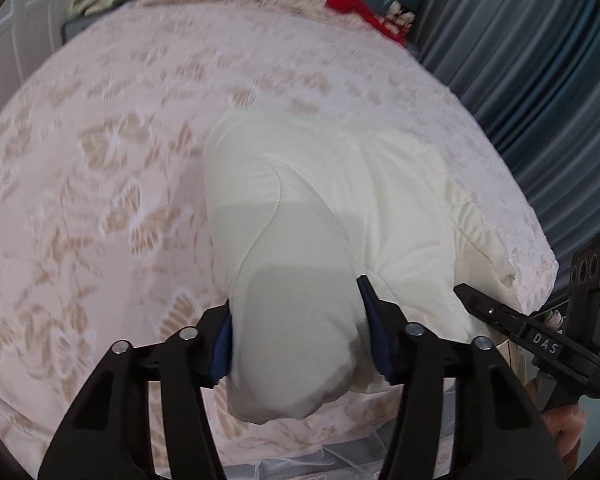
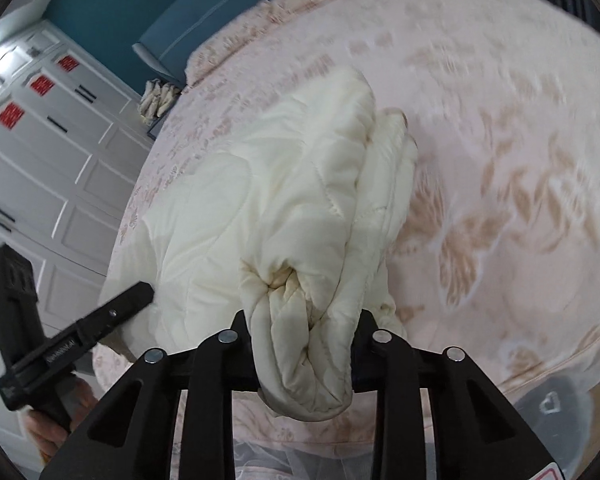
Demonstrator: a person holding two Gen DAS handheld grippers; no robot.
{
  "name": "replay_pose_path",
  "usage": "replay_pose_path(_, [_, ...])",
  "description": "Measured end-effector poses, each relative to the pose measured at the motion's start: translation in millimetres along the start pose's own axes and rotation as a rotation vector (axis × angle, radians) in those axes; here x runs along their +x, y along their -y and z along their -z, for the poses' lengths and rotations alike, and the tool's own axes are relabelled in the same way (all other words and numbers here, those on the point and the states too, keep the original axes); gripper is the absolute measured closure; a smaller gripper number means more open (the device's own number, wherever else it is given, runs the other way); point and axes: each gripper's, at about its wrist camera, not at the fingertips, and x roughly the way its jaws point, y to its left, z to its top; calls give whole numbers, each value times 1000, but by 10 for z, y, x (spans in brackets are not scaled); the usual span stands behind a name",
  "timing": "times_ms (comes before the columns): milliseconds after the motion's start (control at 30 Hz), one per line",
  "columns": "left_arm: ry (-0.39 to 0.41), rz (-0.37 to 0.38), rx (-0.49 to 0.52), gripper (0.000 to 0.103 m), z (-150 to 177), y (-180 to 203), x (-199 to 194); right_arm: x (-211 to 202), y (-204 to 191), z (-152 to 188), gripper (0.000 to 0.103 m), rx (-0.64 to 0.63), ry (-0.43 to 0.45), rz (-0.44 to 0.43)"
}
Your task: Fold large clothes
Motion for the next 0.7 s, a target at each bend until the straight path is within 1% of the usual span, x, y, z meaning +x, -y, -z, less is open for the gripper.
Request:
replay_pose_path(200, [104, 42, 52, 57, -188, 126, -430, -456, -315, -160, 78, -111, 131, 22])
replay_pose_path(333, [224, 72, 83, 57, -319, 180, -881, -755, -507, -246, 79, -166, 216, 7])
replay_pose_path(467, [348, 80, 121, 57, -460, 175, -1301, -1025, -804, -353, 79, -224, 295, -31])
replay_pose_path(533, [413, 76, 146, 57, -522, 153, -1507, -1145, -1008, -422, 79, -263, 339, -50])
replay_pose_path(567, [458, 73, 160, 57, -575, 126, -1644, -1195, -1103, -454, 79, -284, 359, -57])
replay_pose_path(700, [548, 62, 168, 57, -757, -60, -1941, -1296, -1559, -609, 79, -373, 436, -80])
